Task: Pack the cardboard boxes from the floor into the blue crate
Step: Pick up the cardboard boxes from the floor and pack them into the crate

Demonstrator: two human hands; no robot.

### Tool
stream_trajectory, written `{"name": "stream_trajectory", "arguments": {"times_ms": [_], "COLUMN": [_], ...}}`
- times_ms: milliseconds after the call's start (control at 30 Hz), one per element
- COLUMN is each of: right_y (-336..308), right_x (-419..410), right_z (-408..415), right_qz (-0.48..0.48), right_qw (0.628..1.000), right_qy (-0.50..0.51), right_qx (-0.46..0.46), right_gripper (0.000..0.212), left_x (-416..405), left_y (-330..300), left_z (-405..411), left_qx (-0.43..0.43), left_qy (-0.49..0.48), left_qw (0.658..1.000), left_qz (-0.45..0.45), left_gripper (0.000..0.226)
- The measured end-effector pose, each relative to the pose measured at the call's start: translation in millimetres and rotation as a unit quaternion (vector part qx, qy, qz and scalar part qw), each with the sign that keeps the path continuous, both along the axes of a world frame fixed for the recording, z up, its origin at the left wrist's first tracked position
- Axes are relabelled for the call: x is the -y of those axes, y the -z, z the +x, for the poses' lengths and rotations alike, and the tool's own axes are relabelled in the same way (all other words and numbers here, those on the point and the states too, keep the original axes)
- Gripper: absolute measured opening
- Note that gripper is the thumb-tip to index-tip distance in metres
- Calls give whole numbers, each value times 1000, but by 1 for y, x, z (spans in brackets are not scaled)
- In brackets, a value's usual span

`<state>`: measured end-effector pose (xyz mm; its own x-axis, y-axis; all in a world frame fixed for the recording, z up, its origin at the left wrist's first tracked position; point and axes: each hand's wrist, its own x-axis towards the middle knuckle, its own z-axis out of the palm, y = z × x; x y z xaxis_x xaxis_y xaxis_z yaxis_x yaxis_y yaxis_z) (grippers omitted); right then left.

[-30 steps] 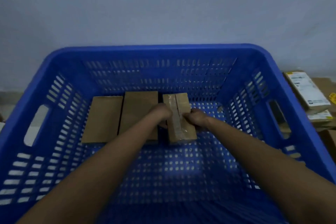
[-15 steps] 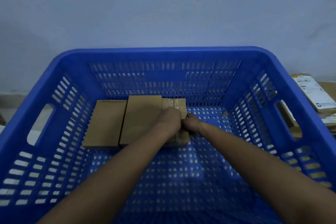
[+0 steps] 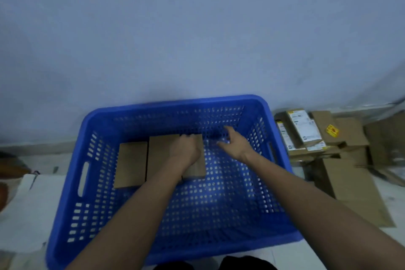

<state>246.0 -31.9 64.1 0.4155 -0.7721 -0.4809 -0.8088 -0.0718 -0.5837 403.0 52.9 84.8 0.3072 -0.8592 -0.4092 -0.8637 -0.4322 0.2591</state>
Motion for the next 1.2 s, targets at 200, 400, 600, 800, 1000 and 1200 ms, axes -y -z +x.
{"name": "stream_trajectory", "arguments": {"times_ms": [200, 400, 600, 800, 1000, 1200], "right_y": [-173, -331, -419, -438, -436, -440], "right_x": [-19, -32, -31, -8, 28, 52], "right_z": [-63, -137, -219, -322, -445, -538], "right_qz": [-7, 43, 72, 69, 89, 104], "right_qw": [999, 991, 971, 963, 967, 965], "right_qy": [35, 129, 226, 262, 237, 234], "right_qx": [1, 0, 7, -11, 34, 58], "right_gripper": [76, 82, 75, 72, 73, 75], "left_x": [-2, 1, 10, 21, 30, 38], "left_y": [-164, -314, -397, -412, -419, -424], "left_z": [-9, -59, -136, -231, -362, -481], "left_qx": [-67, -166, -235, -278, -283, -306], "left_qy": [-49, -55, -49, -78, -183, -255], "left_qw": [996, 985, 970, 956, 940, 916], "left_qz": [-20, 9, 34, 47, 47, 49], "left_gripper": [16, 22, 18, 16, 15, 16]}}
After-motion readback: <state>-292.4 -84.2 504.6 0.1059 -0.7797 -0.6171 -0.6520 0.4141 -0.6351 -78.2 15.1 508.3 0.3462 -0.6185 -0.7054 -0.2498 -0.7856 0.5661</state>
